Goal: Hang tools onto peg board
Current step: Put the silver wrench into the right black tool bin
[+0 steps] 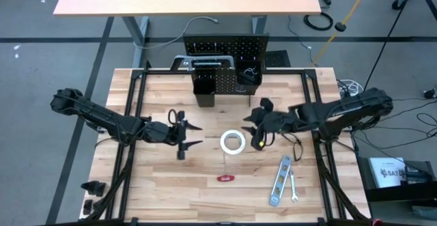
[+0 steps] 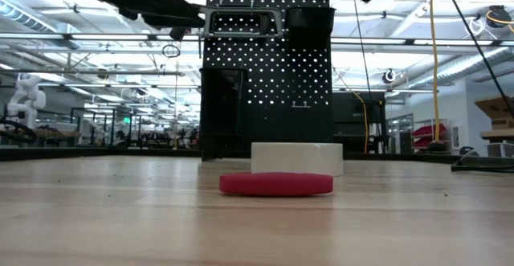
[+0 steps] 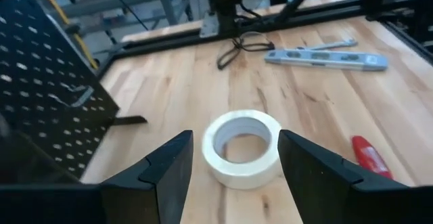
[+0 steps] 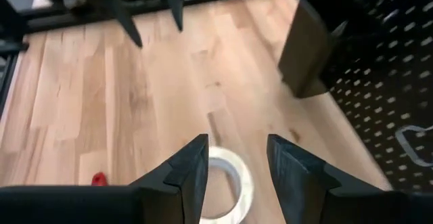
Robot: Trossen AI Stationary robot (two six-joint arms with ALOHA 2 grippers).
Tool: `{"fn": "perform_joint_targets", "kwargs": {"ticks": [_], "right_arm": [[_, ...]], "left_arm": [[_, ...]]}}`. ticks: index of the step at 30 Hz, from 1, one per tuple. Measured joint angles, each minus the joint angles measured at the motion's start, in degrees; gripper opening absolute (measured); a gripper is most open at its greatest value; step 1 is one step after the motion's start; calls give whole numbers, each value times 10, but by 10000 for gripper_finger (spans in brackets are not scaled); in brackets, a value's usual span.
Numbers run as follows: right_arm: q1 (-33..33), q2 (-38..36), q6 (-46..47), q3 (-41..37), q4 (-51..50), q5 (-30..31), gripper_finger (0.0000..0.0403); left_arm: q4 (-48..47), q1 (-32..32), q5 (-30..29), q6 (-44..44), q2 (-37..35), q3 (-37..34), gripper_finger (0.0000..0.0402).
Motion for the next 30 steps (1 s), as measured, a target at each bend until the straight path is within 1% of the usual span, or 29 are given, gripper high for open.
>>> {"fn": "perform_joint_targets", "kwargs": {"ticks": [6, 15, 24, 26, 30], "right_arm": [[22, 1, 48, -57, 35, 0, 146], [39, 1, 154, -132, 31, 0, 146], [39, 1, 226, -142, -58, -4, 146], [39, 1, 242, -142, -73, -28, 146], [41, 1, 282, -142, -85, -112, 146]], "left_arm": [[-19, -1, 31, -16, 0, 0, 221], [-18, -1, 33, -30, 0, 0, 221], [-17, -1, 33, -48, 0, 0, 221], [-17, -1, 33, -60, 0, 0, 221], [-17, -3, 33, -61, 0, 0, 221]]}}
